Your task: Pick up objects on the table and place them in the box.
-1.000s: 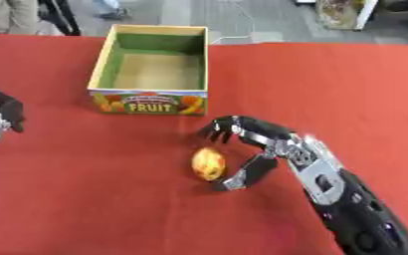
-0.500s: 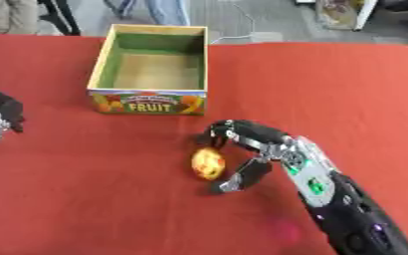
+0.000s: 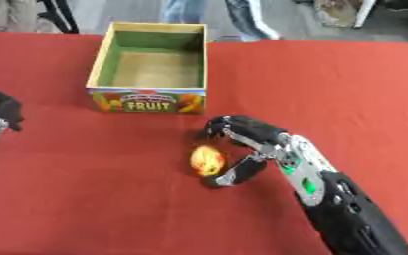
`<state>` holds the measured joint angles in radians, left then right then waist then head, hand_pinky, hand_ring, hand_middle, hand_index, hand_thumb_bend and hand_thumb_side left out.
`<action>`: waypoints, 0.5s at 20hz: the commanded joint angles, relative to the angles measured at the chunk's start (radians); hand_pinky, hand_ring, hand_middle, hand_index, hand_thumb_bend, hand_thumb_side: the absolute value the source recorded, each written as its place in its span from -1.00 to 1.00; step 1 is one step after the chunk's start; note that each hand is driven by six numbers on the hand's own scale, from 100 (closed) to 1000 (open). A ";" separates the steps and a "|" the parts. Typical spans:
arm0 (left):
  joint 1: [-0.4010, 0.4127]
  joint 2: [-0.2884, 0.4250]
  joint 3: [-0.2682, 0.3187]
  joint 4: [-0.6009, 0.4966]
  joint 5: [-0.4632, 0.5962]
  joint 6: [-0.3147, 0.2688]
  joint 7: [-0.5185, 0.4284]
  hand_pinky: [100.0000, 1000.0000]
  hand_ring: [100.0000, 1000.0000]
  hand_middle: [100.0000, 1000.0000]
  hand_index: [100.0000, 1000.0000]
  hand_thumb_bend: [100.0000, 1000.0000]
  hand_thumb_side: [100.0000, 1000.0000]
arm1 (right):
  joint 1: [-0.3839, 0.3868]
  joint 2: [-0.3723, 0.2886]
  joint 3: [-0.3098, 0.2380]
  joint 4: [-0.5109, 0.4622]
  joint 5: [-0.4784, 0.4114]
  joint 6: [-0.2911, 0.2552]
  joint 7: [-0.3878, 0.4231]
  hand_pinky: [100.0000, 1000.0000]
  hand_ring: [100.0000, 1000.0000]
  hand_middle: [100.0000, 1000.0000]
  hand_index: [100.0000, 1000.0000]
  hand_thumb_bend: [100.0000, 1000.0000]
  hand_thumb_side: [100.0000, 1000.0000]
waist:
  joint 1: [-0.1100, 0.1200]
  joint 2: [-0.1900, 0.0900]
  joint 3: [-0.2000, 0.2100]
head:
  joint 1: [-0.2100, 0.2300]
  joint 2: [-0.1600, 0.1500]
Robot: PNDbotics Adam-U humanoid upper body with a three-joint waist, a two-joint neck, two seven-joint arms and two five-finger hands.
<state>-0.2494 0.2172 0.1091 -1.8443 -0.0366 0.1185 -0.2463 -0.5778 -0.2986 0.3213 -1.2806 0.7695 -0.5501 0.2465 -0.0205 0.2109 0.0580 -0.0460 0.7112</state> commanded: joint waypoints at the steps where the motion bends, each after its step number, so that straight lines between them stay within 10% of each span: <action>1: -0.008 0.005 0.000 -0.011 0.002 -0.001 -0.002 -0.19 -0.08 -0.08 0.06 -0.23 -0.40 | -0.014 -0.006 -0.001 0.003 0.034 -0.002 -0.022 0.01 0.16 0.08 0.40 -0.11 -0.78 | 0.002 -0.015 0.000 | -0.001 0.007; 10: -0.009 0.005 0.000 -0.011 0.002 -0.001 -0.002 -0.19 -0.08 -0.08 0.06 -0.23 -0.40 | -0.015 -0.006 0.003 0.004 0.078 -0.014 -0.058 -0.37 -0.13 -0.23 0.06 -0.60 -1.00 | 0.003 -0.016 -0.001 | -0.001 0.007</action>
<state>-0.2493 0.2109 0.1090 -1.8442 -0.0366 0.1185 -0.2463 -0.5809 -0.2933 0.3278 -1.2767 0.8337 -0.5653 0.1945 -0.0203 0.2098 0.0573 -0.0461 0.7115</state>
